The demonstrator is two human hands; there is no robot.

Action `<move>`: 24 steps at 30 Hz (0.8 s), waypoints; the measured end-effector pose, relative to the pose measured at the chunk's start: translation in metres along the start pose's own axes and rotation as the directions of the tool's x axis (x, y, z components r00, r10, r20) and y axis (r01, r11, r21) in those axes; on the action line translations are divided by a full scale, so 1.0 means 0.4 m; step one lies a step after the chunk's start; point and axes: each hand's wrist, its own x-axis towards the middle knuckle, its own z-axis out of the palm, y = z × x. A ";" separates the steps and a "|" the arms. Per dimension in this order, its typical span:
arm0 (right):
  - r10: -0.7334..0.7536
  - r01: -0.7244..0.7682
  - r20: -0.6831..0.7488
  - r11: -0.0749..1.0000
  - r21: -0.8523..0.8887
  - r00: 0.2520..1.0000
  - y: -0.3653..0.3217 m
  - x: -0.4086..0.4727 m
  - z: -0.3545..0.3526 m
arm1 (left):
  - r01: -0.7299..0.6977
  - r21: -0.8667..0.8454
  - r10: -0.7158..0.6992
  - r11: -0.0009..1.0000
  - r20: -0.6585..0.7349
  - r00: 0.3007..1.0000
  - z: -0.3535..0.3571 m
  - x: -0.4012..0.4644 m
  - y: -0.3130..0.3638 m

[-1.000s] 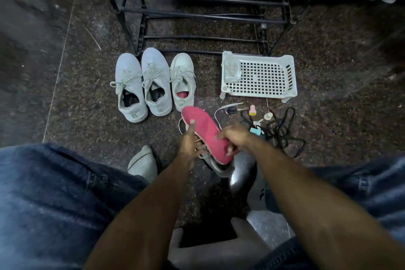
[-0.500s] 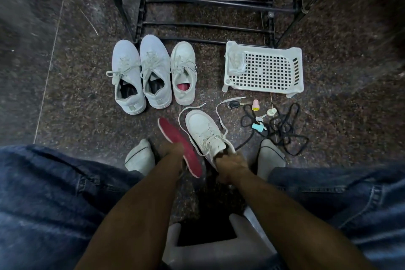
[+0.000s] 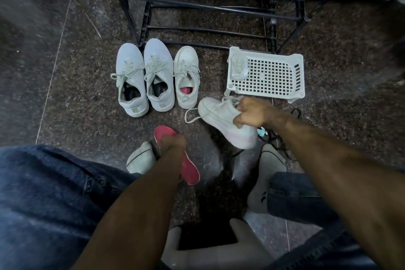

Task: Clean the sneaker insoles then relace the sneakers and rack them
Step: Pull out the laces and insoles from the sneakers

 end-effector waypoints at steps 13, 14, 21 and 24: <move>-0.020 0.053 -0.265 0.992 0.118 0.964 -0.065 0.109 -0.017 | -0.689 0.521 0.710 0.504 0.204 0.674 -0.051 -0.023 0.210; -0.015 0.048 -0.269 0.992 0.114 0.963 -0.072 0.130 -0.013 | -0.685 0.573 0.697 0.451 0.253 0.671 -0.050 -0.013 0.223; -0.024 0.015 -0.274 0.999 -0.036 0.961 -0.106 0.277 -0.004 | -0.679 0.654 0.625 0.333 0.386 0.678 -0.035 0.038 0.259; -0.046 0.006 -0.273 0.989 -0.145 0.961 -0.109 0.325 0.013 | -0.677 0.649 0.628 0.347 0.375 0.681 -0.027 0.052 0.259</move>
